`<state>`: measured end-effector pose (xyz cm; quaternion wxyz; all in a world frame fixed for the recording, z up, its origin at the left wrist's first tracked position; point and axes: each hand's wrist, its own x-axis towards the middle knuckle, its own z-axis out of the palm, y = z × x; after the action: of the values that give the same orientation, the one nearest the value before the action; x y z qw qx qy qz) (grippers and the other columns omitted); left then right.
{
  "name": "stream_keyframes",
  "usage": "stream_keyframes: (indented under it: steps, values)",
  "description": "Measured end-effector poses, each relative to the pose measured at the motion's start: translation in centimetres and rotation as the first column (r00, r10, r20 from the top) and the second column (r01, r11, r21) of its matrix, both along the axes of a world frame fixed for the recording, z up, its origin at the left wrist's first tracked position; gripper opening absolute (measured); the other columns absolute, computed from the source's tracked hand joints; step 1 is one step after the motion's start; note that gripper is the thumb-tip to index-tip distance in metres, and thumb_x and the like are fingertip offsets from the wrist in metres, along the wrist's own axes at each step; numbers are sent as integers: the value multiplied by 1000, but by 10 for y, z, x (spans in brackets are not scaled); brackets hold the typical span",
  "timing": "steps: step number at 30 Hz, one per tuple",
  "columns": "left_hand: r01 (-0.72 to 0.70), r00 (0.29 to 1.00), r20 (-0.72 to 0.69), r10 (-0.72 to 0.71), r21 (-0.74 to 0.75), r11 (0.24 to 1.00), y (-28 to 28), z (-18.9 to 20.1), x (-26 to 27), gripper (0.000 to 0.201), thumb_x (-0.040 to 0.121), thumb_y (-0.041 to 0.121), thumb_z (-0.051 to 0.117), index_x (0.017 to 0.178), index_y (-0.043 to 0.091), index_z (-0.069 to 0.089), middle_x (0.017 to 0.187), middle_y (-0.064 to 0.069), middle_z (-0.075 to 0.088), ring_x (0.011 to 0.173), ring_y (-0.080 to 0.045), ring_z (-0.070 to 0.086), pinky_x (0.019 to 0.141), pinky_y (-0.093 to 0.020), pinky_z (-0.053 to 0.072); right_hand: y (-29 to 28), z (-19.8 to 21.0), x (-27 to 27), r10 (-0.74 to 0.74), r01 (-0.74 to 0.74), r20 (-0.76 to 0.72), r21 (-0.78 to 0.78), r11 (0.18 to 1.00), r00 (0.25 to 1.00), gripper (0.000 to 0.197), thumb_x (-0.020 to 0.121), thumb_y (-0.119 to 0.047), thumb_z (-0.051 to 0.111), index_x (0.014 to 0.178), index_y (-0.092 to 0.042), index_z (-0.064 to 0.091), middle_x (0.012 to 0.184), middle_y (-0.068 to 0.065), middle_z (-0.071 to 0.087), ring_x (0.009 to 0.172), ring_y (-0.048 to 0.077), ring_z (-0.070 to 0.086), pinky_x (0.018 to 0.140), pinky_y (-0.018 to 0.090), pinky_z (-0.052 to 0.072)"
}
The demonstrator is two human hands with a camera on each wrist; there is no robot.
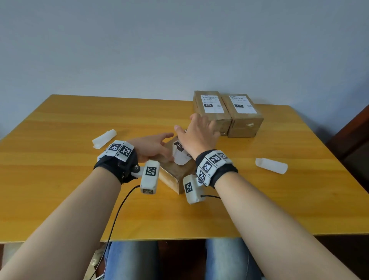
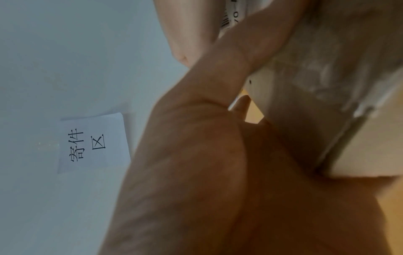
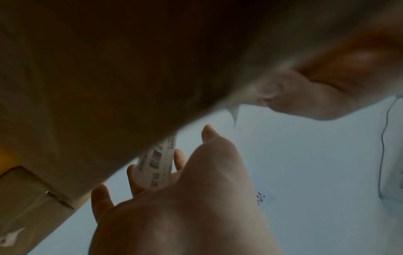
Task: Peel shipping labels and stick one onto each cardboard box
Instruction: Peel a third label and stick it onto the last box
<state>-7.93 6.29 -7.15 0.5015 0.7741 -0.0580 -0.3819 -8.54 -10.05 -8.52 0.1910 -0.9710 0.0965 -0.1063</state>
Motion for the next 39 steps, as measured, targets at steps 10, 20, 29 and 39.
stream_keyframes:
  steps: [10, 20, 29, 39]
  values:
    - [161, 987, -11, -161, 0, 987, 0, 1, 0, 96, 90, -13, 62, 160, 35, 18, 127, -15, 68, 89, -25, 76, 66, -30, 59, -15, -22, -1, -22, 25, 42, -81, 996, 999, 71, 86, -76, 55, 131, -21, 47, 133, 6, 53, 123, 33, 51, 88, 51, 50]
    - [185, 981, -63, -181, 50, 982, 5, -6, 7, 97, 91, -6, 66, 160, 42, 18, 122, -8, 74, 106, -31, 74, 85, -41, 59, -20, -23, 0, 5, 8, 57, -213, 977, 998, 84, 86, -83, 48, 137, -18, 39, 133, 9, 53, 116, 34, 58, 88, 53, 51]
    - [191, 977, -106, -186, 31, 981, 13, -15, 11, 101, 84, 5, 77, 159, 44, 21, 128, -8, 72, 118, -35, 68, 107, -52, 50, -32, -25, 4, -14, 31, 95, -187, 982, 995, 87, 81, -86, 50, 134, -18, 41, 127, 6, 56, 110, 28, 60, 85, 49, 51]
    - [219, 967, -113, -227, -77, 973, 16, -18, 9, 82, 93, -4, 67, 156, 32, 31, 137, -6, 67, 123, -29, 66, 98, -40, 53, -58, -26, 9, -61, 75, 118, -126, 989, 991, 83, 80, -85, 55, 128, -18, 46, 120, 4, 56, 100, 25, 62, 70, 38, 47]
